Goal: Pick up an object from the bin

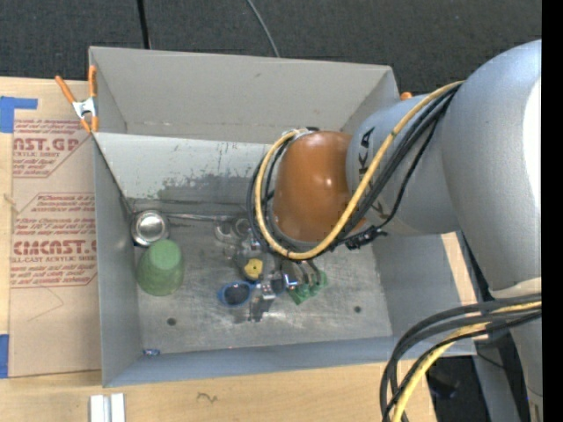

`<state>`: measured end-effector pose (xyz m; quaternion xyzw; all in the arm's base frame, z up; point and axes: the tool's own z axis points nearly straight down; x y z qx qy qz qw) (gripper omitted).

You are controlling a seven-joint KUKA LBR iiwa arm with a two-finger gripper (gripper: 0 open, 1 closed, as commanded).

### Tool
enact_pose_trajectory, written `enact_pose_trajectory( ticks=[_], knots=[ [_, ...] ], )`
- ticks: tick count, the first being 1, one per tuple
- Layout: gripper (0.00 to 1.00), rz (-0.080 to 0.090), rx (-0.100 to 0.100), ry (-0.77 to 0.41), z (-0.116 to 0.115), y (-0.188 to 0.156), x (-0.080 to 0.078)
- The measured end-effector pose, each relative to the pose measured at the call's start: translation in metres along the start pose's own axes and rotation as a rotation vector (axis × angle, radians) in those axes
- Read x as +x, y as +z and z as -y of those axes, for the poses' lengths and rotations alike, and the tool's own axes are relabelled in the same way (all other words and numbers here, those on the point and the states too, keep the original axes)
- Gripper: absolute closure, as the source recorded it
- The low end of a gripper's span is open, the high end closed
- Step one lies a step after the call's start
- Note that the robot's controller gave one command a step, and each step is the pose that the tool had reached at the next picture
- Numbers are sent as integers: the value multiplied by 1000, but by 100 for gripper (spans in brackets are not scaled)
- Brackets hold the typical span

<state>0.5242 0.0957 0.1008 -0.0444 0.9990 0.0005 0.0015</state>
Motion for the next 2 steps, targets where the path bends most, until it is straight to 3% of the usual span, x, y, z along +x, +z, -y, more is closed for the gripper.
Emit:
enact_pose_trajectory(
  ticks=[1,2],
  knots=[
    [0,-1,0,-4,0,0,-13],
    [0,0,0,-176,-3,28,-25]
  ],
)
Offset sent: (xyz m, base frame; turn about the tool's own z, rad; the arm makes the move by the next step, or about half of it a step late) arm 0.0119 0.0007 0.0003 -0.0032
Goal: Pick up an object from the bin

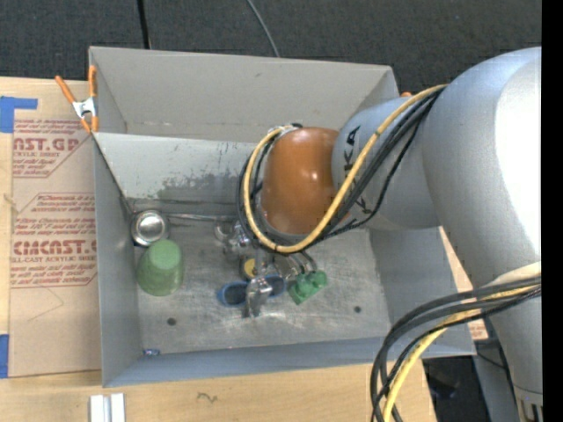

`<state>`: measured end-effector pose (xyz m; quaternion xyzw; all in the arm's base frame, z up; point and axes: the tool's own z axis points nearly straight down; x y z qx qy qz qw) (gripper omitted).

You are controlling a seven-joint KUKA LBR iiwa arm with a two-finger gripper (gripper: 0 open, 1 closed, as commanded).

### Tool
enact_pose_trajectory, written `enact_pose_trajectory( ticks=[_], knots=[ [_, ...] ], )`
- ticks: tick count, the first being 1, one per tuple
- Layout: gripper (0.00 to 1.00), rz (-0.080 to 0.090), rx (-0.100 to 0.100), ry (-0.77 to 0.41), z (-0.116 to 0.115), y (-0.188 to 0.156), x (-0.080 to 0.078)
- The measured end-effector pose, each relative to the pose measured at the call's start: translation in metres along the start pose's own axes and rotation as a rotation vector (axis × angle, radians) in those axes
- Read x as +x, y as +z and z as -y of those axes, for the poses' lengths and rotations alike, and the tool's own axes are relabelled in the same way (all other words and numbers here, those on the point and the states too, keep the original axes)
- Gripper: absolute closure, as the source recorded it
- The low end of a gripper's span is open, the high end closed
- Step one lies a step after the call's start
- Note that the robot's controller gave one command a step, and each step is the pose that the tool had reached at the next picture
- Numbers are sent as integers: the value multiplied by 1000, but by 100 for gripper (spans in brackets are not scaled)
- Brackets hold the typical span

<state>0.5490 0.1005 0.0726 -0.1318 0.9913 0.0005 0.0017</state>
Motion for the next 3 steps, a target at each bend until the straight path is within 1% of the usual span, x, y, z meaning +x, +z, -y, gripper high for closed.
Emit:
enact_pose_trajectory(
  ticks=[1,2,3],
  knots=[
    [0,-4,-5,-139,16,0,-14],
    [100,-5,-1,-138,18,-2,-15],
    [100,3,1,-138,18,-41,-16]
  ],
)
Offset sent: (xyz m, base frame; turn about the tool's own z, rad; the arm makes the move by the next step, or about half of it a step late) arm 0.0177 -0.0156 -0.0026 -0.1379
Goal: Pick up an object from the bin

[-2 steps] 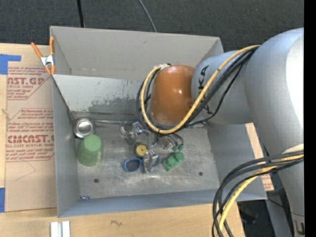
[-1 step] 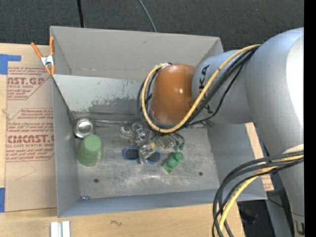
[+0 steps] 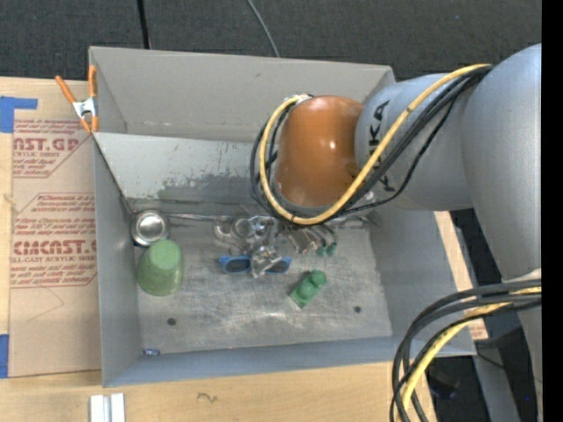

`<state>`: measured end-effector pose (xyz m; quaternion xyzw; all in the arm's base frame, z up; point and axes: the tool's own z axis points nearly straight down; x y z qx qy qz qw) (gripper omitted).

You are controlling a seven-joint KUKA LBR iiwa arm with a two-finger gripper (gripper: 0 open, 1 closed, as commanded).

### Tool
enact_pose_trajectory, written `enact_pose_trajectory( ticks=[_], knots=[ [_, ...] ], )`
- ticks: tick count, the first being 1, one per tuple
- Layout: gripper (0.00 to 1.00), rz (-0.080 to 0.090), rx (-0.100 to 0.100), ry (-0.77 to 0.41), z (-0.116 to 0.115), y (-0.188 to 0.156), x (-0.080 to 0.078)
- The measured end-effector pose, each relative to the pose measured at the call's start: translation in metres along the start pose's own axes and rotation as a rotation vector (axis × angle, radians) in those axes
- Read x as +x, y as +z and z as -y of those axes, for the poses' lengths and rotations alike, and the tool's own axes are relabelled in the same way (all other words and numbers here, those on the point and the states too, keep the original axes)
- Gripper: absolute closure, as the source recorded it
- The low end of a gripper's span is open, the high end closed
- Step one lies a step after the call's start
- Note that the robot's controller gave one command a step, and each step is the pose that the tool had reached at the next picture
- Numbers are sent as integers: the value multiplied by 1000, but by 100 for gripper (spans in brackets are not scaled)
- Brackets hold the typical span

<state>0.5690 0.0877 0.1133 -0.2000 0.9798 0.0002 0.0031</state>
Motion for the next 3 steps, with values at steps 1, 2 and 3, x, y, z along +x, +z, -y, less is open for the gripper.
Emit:
enact_pose_trajectory(
  ticks=[1,2,3],
  knots=[
    [100,-1,0,0,-1,-28,-1],
    [100,-2,0,0,-1,-44,-2],
    [100,-1,0,1,-1,-67,-3]
  ],
)
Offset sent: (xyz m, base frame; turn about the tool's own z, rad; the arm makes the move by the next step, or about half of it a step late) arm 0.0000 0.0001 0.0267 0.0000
